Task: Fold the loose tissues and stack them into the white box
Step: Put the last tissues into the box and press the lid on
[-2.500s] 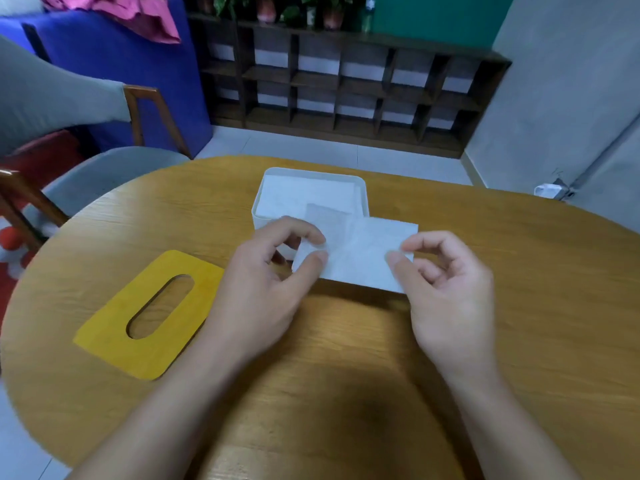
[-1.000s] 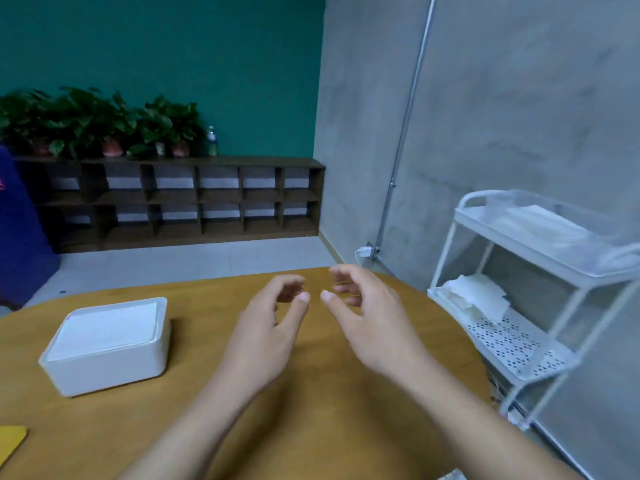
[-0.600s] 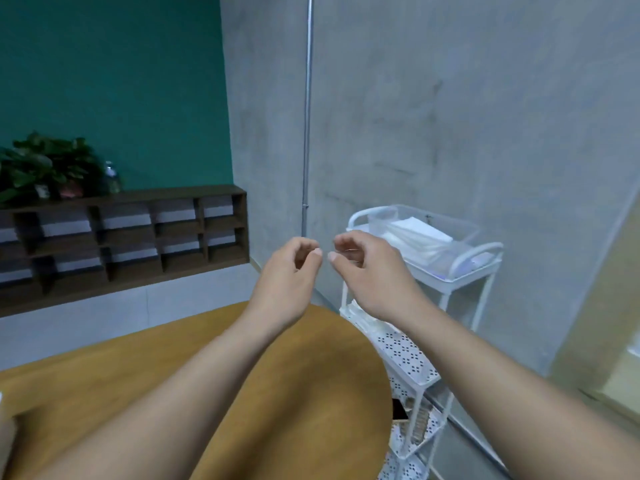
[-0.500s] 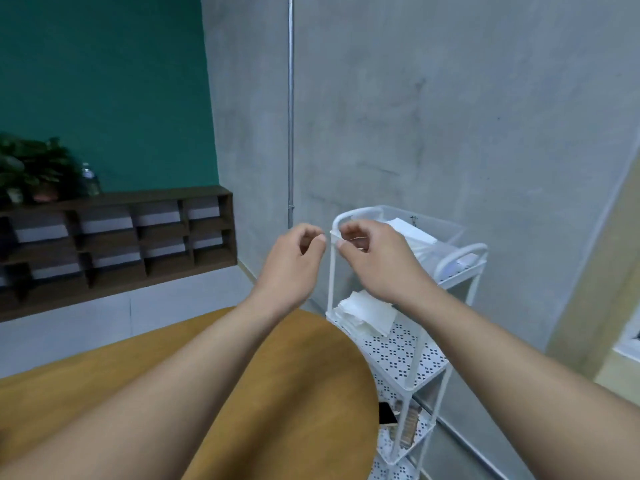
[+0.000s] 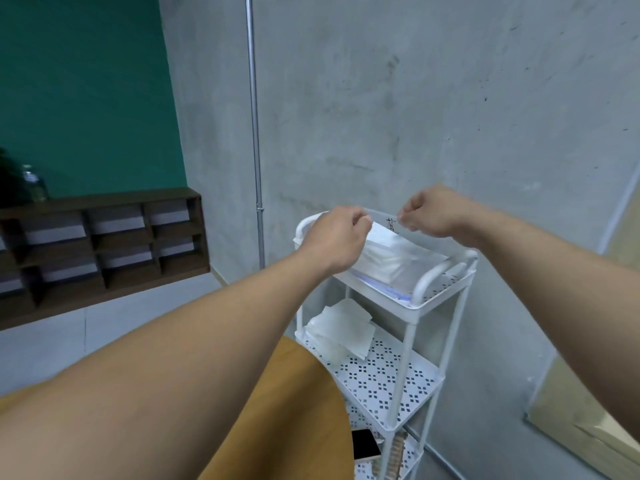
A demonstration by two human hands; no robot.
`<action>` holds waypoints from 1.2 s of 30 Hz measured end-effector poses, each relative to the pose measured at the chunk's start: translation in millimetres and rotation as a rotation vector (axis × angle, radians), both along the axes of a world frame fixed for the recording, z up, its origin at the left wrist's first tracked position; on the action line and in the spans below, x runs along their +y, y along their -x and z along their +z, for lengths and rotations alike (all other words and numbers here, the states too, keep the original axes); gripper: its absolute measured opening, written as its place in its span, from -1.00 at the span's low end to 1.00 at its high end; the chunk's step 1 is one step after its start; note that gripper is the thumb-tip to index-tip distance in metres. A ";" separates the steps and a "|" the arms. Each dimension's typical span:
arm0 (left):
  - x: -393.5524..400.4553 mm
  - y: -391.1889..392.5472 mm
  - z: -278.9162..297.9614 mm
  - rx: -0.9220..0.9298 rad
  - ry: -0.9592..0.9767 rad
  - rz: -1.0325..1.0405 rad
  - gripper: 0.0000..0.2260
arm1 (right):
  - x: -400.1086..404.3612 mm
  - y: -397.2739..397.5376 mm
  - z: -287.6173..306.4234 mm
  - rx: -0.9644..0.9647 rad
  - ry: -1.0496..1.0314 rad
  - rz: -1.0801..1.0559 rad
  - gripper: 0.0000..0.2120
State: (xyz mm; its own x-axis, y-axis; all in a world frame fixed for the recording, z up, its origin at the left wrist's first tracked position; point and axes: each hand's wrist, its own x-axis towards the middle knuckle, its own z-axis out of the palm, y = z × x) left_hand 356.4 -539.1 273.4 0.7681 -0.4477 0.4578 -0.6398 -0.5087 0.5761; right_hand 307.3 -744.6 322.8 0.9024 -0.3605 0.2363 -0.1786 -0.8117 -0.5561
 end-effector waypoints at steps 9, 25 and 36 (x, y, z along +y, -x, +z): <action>-32.6 -4.6 -7.7 -0.109 -0.542 0.051 -0.58 | -6.5 -51.0 -16.3 0.281 0.073 -0.027 -0.76; -14.9 -6.5 -8.8 -0.047 -0.292 0.038 -0.52 | 17.4 -46.7 -2.8 0.016 0.142 -0.047 -0.78; 127.5 54.2 15.3 0.385 0.549 0.074 -0.21 | 153.8 28.5 61.6 -0.333 0.068 0.213 -0.88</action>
State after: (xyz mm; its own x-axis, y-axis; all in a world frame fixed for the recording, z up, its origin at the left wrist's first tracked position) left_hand 302.3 -411.6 288.7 0.9419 -0.1681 0.2909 -0.3114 -0.1115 0.9437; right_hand 278.9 -590.8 384.4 0.8254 -0.1471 0.5450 0.1784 -0.8480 -0.4991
